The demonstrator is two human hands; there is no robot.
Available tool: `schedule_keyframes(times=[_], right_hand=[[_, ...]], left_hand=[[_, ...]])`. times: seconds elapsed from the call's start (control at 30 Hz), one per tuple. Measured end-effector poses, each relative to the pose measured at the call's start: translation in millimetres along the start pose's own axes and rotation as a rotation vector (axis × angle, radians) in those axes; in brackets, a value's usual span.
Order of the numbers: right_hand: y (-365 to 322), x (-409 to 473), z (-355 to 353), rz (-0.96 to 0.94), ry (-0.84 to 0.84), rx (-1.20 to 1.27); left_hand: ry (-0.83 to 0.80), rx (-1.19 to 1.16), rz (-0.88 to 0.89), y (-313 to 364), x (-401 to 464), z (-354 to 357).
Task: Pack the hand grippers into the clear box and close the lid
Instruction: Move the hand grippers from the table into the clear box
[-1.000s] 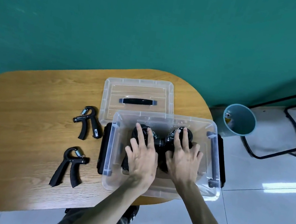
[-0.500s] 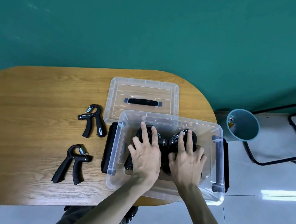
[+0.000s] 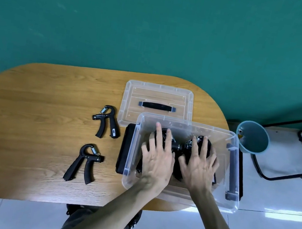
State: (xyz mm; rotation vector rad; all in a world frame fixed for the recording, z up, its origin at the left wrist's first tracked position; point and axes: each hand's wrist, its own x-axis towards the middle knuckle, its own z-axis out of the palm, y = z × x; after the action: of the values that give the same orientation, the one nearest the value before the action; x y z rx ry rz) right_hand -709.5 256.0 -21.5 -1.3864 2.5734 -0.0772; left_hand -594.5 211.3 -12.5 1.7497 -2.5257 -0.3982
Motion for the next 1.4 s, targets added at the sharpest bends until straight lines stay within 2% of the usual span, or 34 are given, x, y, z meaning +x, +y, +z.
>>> schedule_keyframes(times=[0.1,0.3,0.53,0.77,0.97,1.4], right_hand=[[-21,-6,-9,-0.063,0.067,0.054],[-62,-1,-26,-0.176,0.197,0.113],[-132,-7,-31,-0.315,0.193,0.143],[-200,-10,-14,-0.474,0.074,0.088],[-240,-9,9,-0.485,0.032,0.097],[-276,16,105,-0.471,-0.181,-0.039]], left_hand=[[0.091,-0.005,0.032,-6,-3,-17],[0.157,-0.119,0.019,-38,4,-51],[0.146,-0.213,-0.077,-120,-1,-74],[0.06,-0.084,-0.234,-211,-27,-56],[-0.086,-0.102,-0.313,-248,-35,-34],[-0.2,-0.117,-0.252,-288,-69,49]])
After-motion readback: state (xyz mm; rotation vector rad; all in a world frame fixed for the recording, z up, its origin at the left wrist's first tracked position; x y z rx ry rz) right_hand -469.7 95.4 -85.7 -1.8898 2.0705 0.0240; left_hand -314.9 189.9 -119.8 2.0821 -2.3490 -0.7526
